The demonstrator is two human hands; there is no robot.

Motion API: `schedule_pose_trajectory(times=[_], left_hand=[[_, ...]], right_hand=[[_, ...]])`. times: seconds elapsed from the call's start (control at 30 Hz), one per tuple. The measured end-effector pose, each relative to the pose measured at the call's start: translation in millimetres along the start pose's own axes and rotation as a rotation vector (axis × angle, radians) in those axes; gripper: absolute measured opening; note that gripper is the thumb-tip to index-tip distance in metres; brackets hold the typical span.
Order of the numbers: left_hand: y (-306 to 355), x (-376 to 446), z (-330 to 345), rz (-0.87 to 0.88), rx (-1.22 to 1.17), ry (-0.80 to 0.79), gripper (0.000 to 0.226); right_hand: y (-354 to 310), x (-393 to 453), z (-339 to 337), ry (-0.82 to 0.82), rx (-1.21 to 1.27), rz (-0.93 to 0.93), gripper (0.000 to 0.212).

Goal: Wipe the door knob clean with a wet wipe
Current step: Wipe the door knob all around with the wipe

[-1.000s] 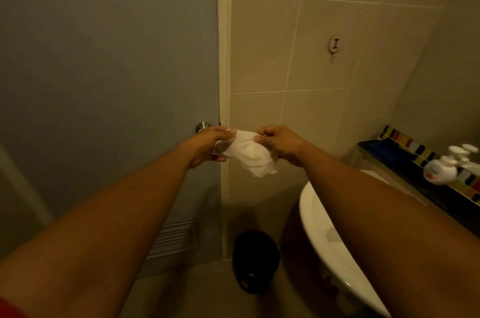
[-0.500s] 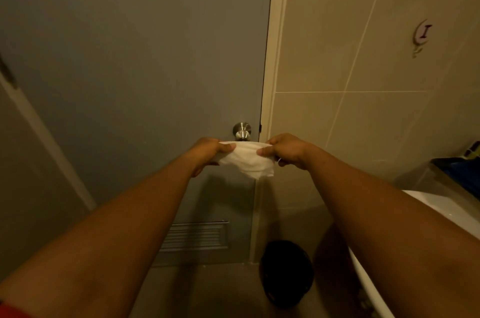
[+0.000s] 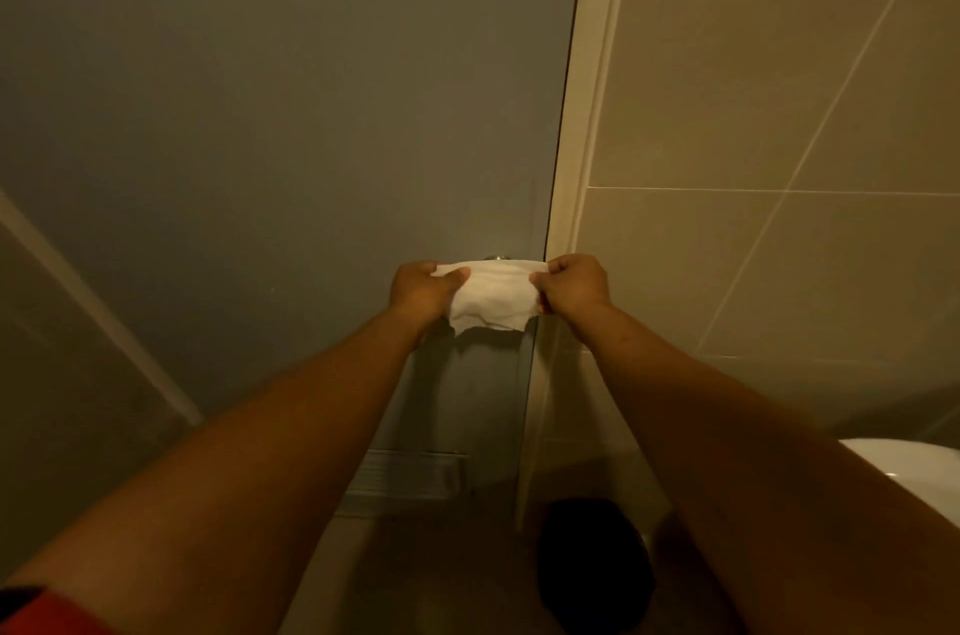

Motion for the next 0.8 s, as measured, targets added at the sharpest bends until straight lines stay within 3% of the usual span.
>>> schedule_pose_trajectory(times=[0.07,0.23,0.37,0.53,0.6,0.7,0.8], left_hand=[[-6.2,9.7,5.1,0.004,0.035,0.041,0.04],[-27.6,15.8,17.5,0.087,0.156,0.102,0.031],[-30.1,12.9,22.1,0.273,0.181,0.199,0.026],[-32.0,11.8,19.3,0.473,0.309,0.01,0.018],[-31.2,8.3,19.3,0.438,0.277,-0.049,0.024],[-30.6,4.9,21.0,0.372,0.236,-0.132,0.032],[-29.9,8.0,21.7,0.31,0.17,-0.162,0.037]], right_hand=[[7.1,10.6,12.8,0.022,0.01,0.029,0.015],[24.6,10.2,36.9,0.073,0.05,0.024,0.008],[24.9,-1.9,45.1,0.203,0.186,-0.071,0.015],[23.6,-9.1,43.8,0.121,0.0,-0.241,0.024],[22.5,-12.6,46.8,0.088,0.019,-0.214,0.015],[25.2,-19.4,55.2,0.142,-0.091,-0.294,0.027],[27.9,-25.6,59.8,0.16,-0.045,-0.272,0.031]])
Point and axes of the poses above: each hand's wrist, its own x-axis towards the middle knuckle, its own z-axis out of the palm, y = z × x, the point moved 1 cm from there along x, towards the middle knuckle, and after that the axes turned 6 degrees about -x, right-handed, at the moved point
